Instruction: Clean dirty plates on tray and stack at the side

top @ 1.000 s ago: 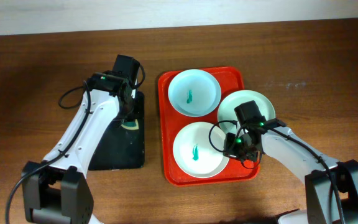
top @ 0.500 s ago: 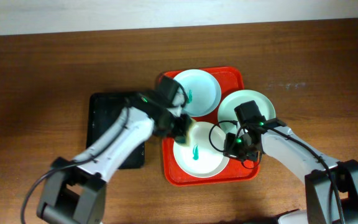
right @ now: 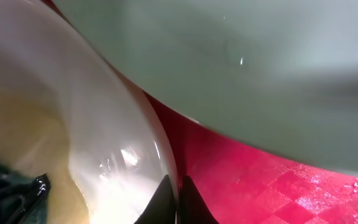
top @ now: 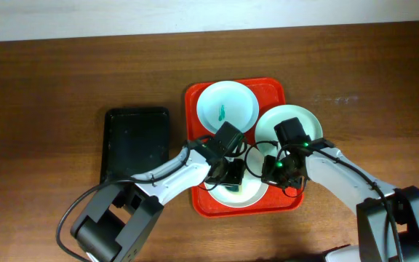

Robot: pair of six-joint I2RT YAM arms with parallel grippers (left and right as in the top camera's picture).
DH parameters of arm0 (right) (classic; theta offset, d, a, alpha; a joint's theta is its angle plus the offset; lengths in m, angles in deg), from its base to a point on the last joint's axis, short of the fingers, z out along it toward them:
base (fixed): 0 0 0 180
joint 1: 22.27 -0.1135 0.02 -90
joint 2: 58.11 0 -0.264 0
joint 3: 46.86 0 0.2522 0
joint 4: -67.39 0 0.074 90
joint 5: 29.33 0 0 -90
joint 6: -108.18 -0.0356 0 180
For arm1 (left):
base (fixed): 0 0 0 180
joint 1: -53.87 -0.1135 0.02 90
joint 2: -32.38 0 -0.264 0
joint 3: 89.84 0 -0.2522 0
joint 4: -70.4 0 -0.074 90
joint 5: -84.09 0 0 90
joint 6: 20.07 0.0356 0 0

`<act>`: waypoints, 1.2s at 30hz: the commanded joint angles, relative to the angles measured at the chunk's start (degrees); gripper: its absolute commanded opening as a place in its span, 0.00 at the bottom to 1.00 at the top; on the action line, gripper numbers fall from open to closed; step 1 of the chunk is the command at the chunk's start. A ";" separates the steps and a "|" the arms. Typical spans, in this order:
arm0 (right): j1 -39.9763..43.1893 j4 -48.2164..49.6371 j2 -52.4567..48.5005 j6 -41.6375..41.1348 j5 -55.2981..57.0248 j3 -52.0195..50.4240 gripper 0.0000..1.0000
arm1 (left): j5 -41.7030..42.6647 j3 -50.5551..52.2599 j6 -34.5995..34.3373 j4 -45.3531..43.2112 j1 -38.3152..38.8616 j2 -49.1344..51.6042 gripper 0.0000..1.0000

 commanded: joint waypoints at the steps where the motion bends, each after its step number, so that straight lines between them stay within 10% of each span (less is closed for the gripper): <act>1: -0.22 -0.57 -0.46 -0.70 2.08 0.59 0.04 | -9.90 -2.08 -1.46 6.88 -2.62 3.39 0.00; 8: -0.22 -0.55 -0.46 -0.70 2.01 0.59 0.04 | -21.86 -5.66 -0.83 12.26 -3.45 3.72 0.00; 18: -0.22 -0.70 -0.46 -0.68 2.01 0.59 0.04 | 15.15 -5.66 -0.83 -6.36 0.81 14.88 0.00; 26: -0.22 -0.72 -0.46 -0.68 2.03 0.59 0.04 | 18.67 -6.12 0.33 -6.91 1.07 15.67 0.00; 36: -0.22 -0.70 -0.46 -0.68 2.01 0.59 0.04 | -15.37 -14.40 0.48 16.81 -0.15 11.54 0.00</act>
